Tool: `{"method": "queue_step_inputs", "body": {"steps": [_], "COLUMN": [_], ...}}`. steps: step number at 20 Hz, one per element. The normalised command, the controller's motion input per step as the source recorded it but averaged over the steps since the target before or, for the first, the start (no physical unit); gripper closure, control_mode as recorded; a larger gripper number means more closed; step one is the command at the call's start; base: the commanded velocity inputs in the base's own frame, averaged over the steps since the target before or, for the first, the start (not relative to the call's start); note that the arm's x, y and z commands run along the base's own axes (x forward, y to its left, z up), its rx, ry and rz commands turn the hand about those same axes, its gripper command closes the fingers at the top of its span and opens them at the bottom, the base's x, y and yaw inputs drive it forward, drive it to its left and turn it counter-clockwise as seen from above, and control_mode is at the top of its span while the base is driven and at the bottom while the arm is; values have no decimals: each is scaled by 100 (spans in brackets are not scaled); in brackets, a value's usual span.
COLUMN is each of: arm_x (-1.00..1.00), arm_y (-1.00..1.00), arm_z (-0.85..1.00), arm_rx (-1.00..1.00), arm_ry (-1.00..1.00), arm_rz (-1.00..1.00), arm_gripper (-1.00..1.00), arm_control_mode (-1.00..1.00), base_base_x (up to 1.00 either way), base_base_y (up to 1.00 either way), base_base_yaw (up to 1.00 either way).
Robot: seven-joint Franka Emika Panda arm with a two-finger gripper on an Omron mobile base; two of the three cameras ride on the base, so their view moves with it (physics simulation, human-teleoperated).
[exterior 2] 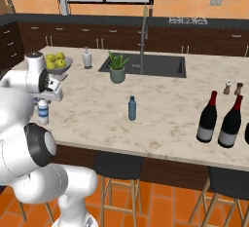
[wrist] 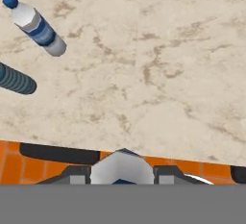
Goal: Move the plastic bottles in the middle to the plastics group, and the glass bottles in the middle to the glass group.
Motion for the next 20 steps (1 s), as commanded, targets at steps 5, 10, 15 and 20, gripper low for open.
{"method": "queue_step_inputs", "body": {"steps": [5, 10, 15, 20], "arm_x": [0, 10, 32, 22], "arm_y": [65, 49, 36, 30], "arm_z": [-3, -25, -16, -8], "arm_rx": [2, 0, 0, 0], "arm_ry": [0, 0, 0, 0], "arm_rz": [0, 0, 0, 0], "arm_gripper": [100, 100, 100, 100], "arm_control_mode": [-100, -100, -100, -100], "base_base_x": [0, 0, 0, 0], "base_base_y": [0, 0, 0, 0], "base_base_yaw": [0, 0, 0, 0]}}
